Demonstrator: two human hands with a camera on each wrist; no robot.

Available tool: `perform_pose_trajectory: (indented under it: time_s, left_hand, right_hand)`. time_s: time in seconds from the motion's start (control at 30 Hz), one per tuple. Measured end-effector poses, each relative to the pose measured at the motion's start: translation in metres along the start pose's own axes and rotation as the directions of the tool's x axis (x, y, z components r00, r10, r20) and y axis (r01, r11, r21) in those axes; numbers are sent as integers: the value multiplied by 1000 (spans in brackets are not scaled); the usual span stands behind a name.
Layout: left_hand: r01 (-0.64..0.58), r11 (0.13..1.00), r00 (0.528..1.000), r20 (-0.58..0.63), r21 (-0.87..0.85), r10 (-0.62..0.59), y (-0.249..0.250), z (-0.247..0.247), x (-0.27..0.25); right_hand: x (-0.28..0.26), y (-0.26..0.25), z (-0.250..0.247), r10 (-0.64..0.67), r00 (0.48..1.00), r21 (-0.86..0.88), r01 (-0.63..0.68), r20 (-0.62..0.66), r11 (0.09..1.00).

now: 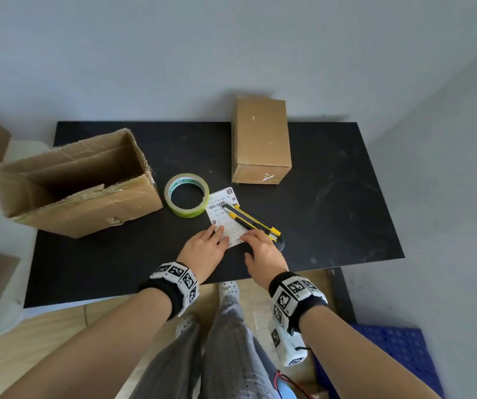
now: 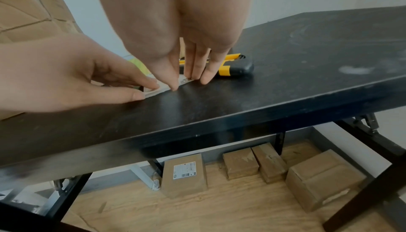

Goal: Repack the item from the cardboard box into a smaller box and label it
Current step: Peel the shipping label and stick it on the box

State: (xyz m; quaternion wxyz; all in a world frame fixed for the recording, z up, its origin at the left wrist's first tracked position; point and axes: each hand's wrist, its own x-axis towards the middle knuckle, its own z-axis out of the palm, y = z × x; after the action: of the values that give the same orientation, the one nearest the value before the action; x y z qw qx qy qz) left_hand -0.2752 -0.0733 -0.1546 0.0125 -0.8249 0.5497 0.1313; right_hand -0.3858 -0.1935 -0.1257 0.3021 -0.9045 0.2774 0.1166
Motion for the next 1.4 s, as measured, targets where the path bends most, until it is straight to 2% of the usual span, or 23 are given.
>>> perform_pose_trajectory:
  time_s: [0.1, 0.2, 0.5, 0.6, 0.7, 0.87, 1.03, 1.13, 1.17, 1.2, 1.3, 1.4]
  left_hand:
    - [-38, 993, 999, 9, 114, 37, 0, 0, 1]
    - [-48, 987, 998, 55, 153, 40, 3, -3, -1]
    - [2, 985, 992, 126, 170, -24, 17, -18, 7]
    - [-19, 990, 995, 102, 136, 6, 20, -30, 14]
    - [74, 991, 984, 154, 108, -90, 20, -44, 14]
    - [133, 989, 990, 59, -59, -129, 14, -63, 0]
    - [113, 942, 991, -29, -316, -129, 5, -69, -12]
    - [105, 881, 979, -107, -461, -172, 0, -76, -20]
    - [97, 864, 974, -132, -494, -185, -1, -81, -22]
    - [96, 846, 968, -147, -525, -201, -2, -85, -23]
    - [109, 810, 957, -159, -577, -242, -7, -98, -26]
    - [91, 804, 954, -179, -588, -239, -11, -111, -27]
  right_hand:
    - [2, 3, 0, -2, 1000, -2, 2, 1, 1000]
    - [4, 4, 0, 1, 1000, 19, -1, -12, 1000]
    - [7, 10, -2, 0, 999, 31, 1, -47, 1000]
    - [7, 9, -2, 5, 998, 71, 0, -67, 998]
    - [7, 6, -2, 45, 995, 136, -33, -90, 990]
    - [12, -3, -12, 126, 991, 293, -108, -43, 950]
    - [17, -14, -24, 179, 983, 477, -176, 41, 861]
    - [16, -20, -35, 210, 975, 679, -198, 66, 707]
    - [14, -24, -40, 194, 977, 734, -194, 86, 651]
    - [11, -26, -45, 158, 983, 756, -173, 93, 632]
    - [7, -30, -56, 65, 998, 640, -60, 16, 766]
    - [3, -35, -64, 58, 998, 591, -36, -18, 806]
